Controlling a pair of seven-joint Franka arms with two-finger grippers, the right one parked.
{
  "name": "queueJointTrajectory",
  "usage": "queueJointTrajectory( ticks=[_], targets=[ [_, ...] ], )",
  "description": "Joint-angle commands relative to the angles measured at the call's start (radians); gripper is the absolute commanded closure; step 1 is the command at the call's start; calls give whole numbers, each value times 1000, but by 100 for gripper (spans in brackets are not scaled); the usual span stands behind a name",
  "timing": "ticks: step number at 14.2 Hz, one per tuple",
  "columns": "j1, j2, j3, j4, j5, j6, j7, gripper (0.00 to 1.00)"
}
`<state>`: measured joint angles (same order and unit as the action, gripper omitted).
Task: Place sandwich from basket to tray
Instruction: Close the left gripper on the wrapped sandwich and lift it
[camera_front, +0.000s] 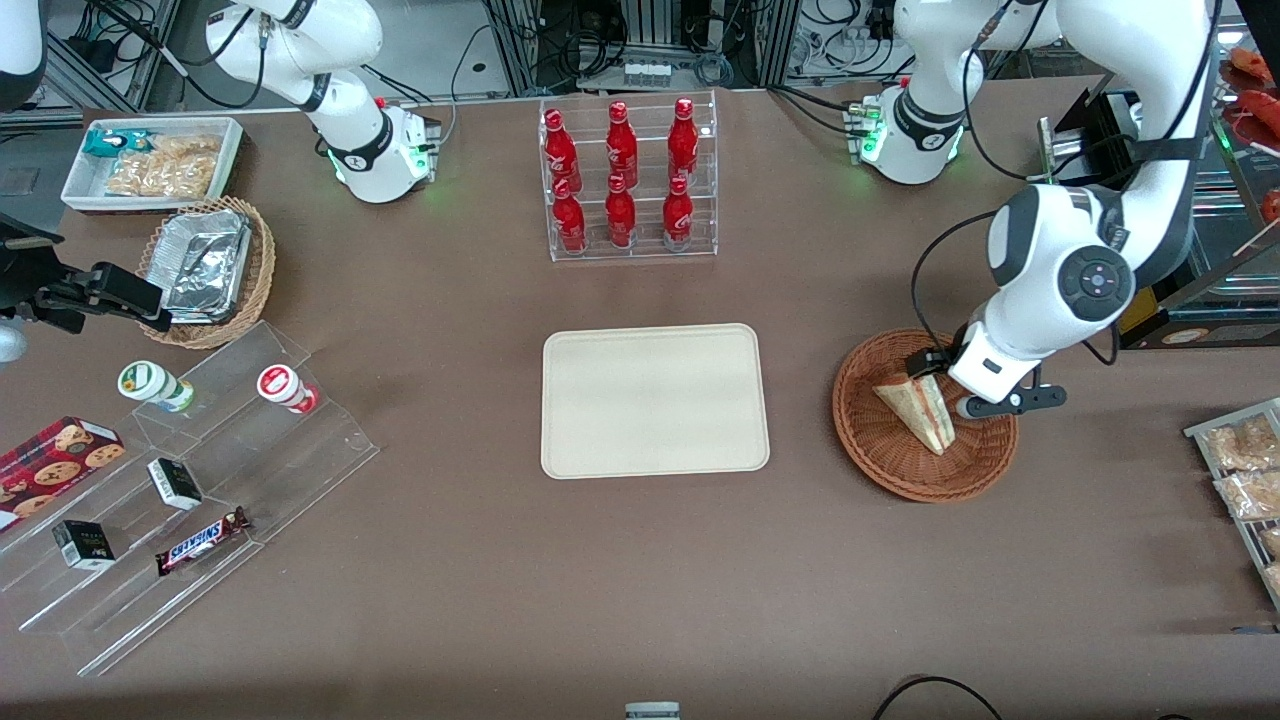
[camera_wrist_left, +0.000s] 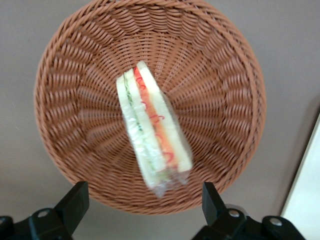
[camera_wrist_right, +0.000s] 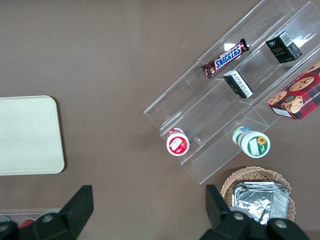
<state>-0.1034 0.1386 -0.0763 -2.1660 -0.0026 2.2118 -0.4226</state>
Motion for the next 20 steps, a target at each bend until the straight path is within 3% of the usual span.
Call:
queueJointTrajectory(
  ticks=[1,4,12,14,15,17,20],
  targets=[
    [-13,-40,3,-96,-4,139,-288,0],
    [-13,-33,3,-153,-4,271,-523,0],
    [-7,93,4,-161,-5,405,-630,3],
    [-5,95,4,-156,-5,396,-643,67],
    [-5,90,4,-150,-5,391,-637,88],
    [-5,66,4,-124,6,321,-613,97],
    [-18,71,0,41,6,55,-437,97]
  ],
)
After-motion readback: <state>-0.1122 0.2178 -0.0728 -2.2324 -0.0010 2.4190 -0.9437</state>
